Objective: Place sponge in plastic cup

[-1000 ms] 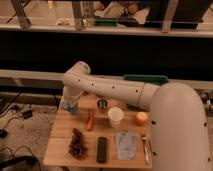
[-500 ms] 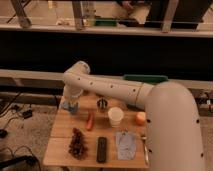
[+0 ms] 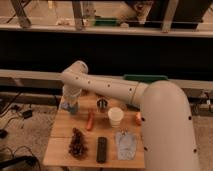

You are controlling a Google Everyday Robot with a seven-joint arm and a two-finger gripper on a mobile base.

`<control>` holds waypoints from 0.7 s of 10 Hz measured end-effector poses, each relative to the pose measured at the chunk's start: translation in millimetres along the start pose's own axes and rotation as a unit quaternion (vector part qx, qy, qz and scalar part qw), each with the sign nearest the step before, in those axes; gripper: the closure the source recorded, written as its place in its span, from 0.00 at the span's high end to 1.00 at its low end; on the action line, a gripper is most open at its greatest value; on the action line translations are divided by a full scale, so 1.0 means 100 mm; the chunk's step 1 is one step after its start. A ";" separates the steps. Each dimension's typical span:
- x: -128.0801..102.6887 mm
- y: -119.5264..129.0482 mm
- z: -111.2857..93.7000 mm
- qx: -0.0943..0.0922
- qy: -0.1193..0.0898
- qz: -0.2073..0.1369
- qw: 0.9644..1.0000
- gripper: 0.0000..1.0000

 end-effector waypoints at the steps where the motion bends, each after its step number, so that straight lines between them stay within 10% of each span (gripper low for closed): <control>1: 0.01 0.01 0.00 0.000 0.000 0.001 1.000 0.06; 7: 0.02 0.02 0.00 0.000 0.000 0.003 1.000 0.66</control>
